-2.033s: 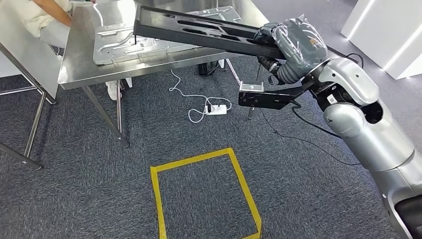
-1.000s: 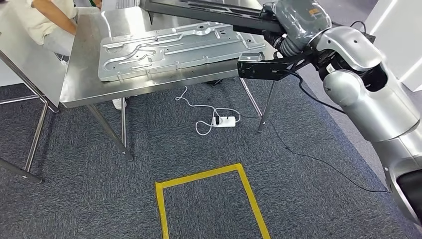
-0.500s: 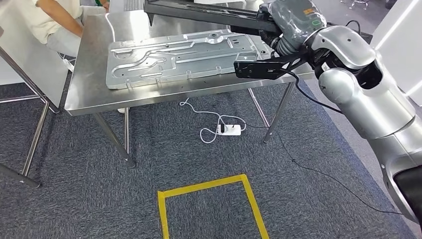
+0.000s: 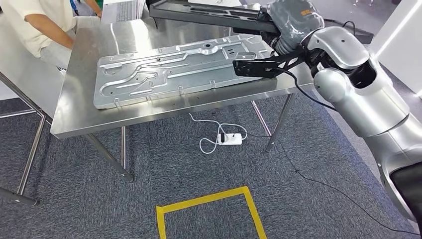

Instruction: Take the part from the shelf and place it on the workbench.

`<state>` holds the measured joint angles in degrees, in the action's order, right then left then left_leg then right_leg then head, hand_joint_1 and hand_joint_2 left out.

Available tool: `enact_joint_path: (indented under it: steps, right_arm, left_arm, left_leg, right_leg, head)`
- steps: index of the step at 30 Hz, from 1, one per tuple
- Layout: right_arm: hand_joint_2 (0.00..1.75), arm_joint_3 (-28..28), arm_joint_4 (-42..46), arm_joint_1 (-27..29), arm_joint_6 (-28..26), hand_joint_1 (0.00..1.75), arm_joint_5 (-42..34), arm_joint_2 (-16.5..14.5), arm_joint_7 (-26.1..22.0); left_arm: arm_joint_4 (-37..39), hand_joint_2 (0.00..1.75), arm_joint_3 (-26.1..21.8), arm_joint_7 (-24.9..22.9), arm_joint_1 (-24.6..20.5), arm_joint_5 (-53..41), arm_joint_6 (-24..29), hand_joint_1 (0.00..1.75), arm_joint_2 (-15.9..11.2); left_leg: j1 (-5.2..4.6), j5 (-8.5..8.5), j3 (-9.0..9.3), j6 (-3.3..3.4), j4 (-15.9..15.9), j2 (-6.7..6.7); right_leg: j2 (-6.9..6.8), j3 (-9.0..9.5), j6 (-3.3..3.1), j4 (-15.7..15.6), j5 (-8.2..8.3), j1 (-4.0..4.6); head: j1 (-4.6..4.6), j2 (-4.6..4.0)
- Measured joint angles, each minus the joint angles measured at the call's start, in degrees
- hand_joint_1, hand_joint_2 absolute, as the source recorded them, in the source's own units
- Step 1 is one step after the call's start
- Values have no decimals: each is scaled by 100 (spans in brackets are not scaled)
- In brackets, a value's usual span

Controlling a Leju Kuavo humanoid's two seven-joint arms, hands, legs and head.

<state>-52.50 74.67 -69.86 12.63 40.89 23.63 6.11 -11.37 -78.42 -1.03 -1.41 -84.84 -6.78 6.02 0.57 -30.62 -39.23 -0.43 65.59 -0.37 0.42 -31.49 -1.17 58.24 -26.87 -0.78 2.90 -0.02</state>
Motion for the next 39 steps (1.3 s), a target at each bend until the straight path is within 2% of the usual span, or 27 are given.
enact_joint_path:
  steps: [2, 3, 5, 7, 9, 11, 12, 13, 14, 15, 17, 18, 19, 21, 23, 25, 26, 28, 29, 30, 31, 32, 33, 34, 35, 37, 39]
  right_arm:
    - [175, -36, -72, 19, -60, 175, 87, -48, -7]
    - [175, -49, -99, 30, -80, 175, 109, -67, -8]
    - [175, -63, -127, 30, -93, 175, 122, -88, -9]
    - [175, -63, -144, 25, -101, 175, 123, -92, -10]
    - [175, -65, -162, 24, -113, 175, 124, -97, -10]
    - [175, -67, -184, 44, -121, 175, 135, -100, -10]
    - [175, -67, -197, 66, -125, 175, 159, -103, -12]
    - [175, -68, -210, 90, -131, 175, 203, -108, -14]
    - [175, -68, -225, 112, -140, 175, 257, -116, -15]
    - [175, -68, -241, 133, -153, 175, 312, -126, -17]
    - [175, -77, -297, 191, -179, 175, 424, -175, -24]
    - [175, -86, -327, 221, -189, 175, 482, -222, -27]
    - [175, -98, -359, 252, -198, 175, 548, -282, -31]
    - [175, -128, -409, 293, -212, 175, 681, -432, -30]
    - [175, -160, -505, 343, -248, 175, 844, -635, -16]
    - [175, -197, -626, 412, -306, 175, 999, -861, -3]
    - [175, -221, -680, 451, -336, 175, 1054, -959, 2]
    - [175, -281, -788, 547, -392, 175, 1147, -1144, 23]
    - [175, -320, -853, 613, -423, 175, 1195, -1246, 38]
    - [175, -359, -921, 684, -457, 175, 1242, -1350, 55]
    - [175, -402, -987, 752, -496, 175, 1287, -1453, 73]
    - [175, -442, -1054, 813, -546, 175, 1327, -1541, 88]
    - [175, -480, -1115, 859, -596, 175, 1356, -1623, 99]
    - [175, -517, -1172, 895, -640, 175, 1379, -1691, 104]
    - [175, -549, -1223, 926, -677, 175, 1397, -1744, 104]
    - [175, -586, -1294, 968, -708, 175, 1425, -1822, 99]
    - [175, -595, -1355, 984, -734, 175, 1450, -1870, 94]
  left_arm:
    - [0, 175, 1, -1, 15, -19, -4, 0, -15]
    - [0, 175, 1, -1, 17, -26, -5, 0, -20]
    - [0, 175, 0, -2, 8, -32, -7, 0, -24]
    - [0, 175, 0, -1, 3, -33, -7, 0, -25]
    - [0, 175, 2, 1, -14, -33, -7, 0, -25]
    - [0, 175, 5, 1, -29, -34, -7, 0, -29]
    - [0, 175, 6, -1, -29, -35, -7, 0, -31]
    - [0, 175, 6, -3, -25, -37, -7, 0, -32]
    - [0, 175, 6, -7, -21, -39, -7, 0, -32]
    - [0, 175, 5, -10, -17, -41, -7, 0, -32]
    - [0, 175, 6, -10, -20, -51, -7, 0, -31]
    - [0, 175, 7, -9, -29, -57, -9, 0, -32]
    - [0, 175, 8, -8, -44, -64, -11, 0, -35]
    - [0, 175, 9, -11, -74, -76, -19, 0, -57]
    - [1, 175, 10, -21, -90, -85, -33, 0, -79]
    - [2, 175, 10, -41, -96, -89, -49, 0, -95]
    - [2, 175, 10, -52, -97, -91, -58, 0, -103]
    - [1, 175, 10, -72, -96, -96, -76, 0, -120]
    - [1, 175, 10, -81, -95, -101, -83, 0, -127]
    - [1, 175, 10, -92, -92, -106, -87, 0, -134]
    - [1, 175, 10, -103, -89, -112, -89, 0, -142]
    - [1, 175, 10, -111, -85, -117, -90, 0, -153]
    - [1, 175, 10, -118, -84, -121, -90, 0, -162]
    - [1, 175, 10, -121, -85, -125, -89, 0, -171]
    - [2, 175, 10, -122, -84, -129, -88, 0, -180]
    - [2, 175, 9, -122, -82, -137, -85, 0, -185]
    - [2, 175, 10, -122, -79, -143, -83, 0, -186]
  left_leg:
    - [-27, 689, 45, 66, -576, -3]
    - [-41, 862, 68, 102, -712, -6]
    - [-50, 853, 163, 184, -773, -10]
    - [-39, 819, 315, 268, -824, -10]
    - [-33, 748, 453, 324, -843, -13]
    - [-34, 637, 553, 339, -840, -24]
    - [-35, 575, 617, 334, -838, -32]
    - [-35, 502, 701, 327, -836, -40]
    - [-35, 424, 798, 318, -834, -46]
    - [-36, 344, 895, 306, -833, -50]
    - [-45, 193, 1046, 253, -816, -65]
    - [-49, 142, 1078, 217, -827, -70]
    - [-56, 119, 1097, 179, -819, -75]
    - [-62, 158, 1055, 119, -712, -67]
    - [-54, 220, 801, 55, -229, -44]
    - [-40, 82, 355, -4, 432, -19]
    - [-37, -63, 156, -21, 674, -12]
    - [-37, -314, -97, -27, 849, -7]
    - [-41, -333, -153, -15, 761, -7]
    - [-48, -227, -151, 12, 540, -7]
    - [-63, 24, -91, 60, 193, -7]
    - [-92, 368, -6, 125, -208, -12]
    - [-122, 621, 77, 188, -517, -31]
    - [-148, 790, 149, 239, -725, -49]
    - [-166, 846, 193, 273, -829, -65]
    - [-155, 811, 332, 316, -899, -71]
    - [-129, 801, 467, 365, -954, -63]
  right_leg:
    - [18, 126, 51, 21, -153, 16]
    - [32, 178, 85, 31, -205, 23]
    - [51, 267, 156, 82, -238, 34]
    - [36, 211, 198, 327, -232, 21]
    - [16, -137, 238, 909, -384, 1]
    - [8, -612, 276, 1474, -692, -2]
    - [3, -778, 288, 1571, -809, -4]
    - [-3, -870, 292, 1490, -816, -4]
    - [-9, -884, 288, 1254, -680, -5]
    - [-14, -854, 274, 927, -416, -3]
    - [-23, -790, 203, 324, 232, 22]
    - [-25, -767, 158, 176, 436, 37]
    - [-24, -751, 113, 108, 525, 49]
    - [-11, -663, 39, 70, 489, 37]
    - [1, -538, -33, 13, 420, 18]
    - [14, -413, -76, -18, 334, 15]
    - [22, -362, -82, -21, 291, 16]
    - [33, -251, -86, -21, 202, 22]
    - [35, -176, -88, -21, 146, 31]
    - [36, -93, -90, -21, 85, 45]
    - [34, -8, -91, -22, 21, 63]
    - [33, 68, -88, -20, -40, 81]
    - [41, 125, -75, -19, -99, 96]
    - [47, 170, -54, -25, -157, 103]
    - [52, 206, -31, -2, -181, 107]
    - [49, 254, 21, 74, -203, 103]
    - [34, 156, 66, 361, -267, 96]
  head:
    - [-4, 0]
    - [-5, 0]
    - [-8, 0]
    - [-15, 0]
    - [-22, 0]
    - [-24, 0]
    - [-24, 0]
    - [-25, 0]
    - [-24, 0]
    - [-26, 0]
    - [-27, 0]
    - [-32, 0]
    - [-37, 0]
    - [-47, 0]
    - [-45, 0]
    - [-42, 0]
    - [-42, 0]
    - [-42, 0]
    - [-42, 0]
    - [-43, 0]
    - [-43, 0]
    - [-45, 0]
    - [-45, 0]
    - [-46, 0]
    - [-46, 0]
    - [-46, 0]
    - [-50, 0]
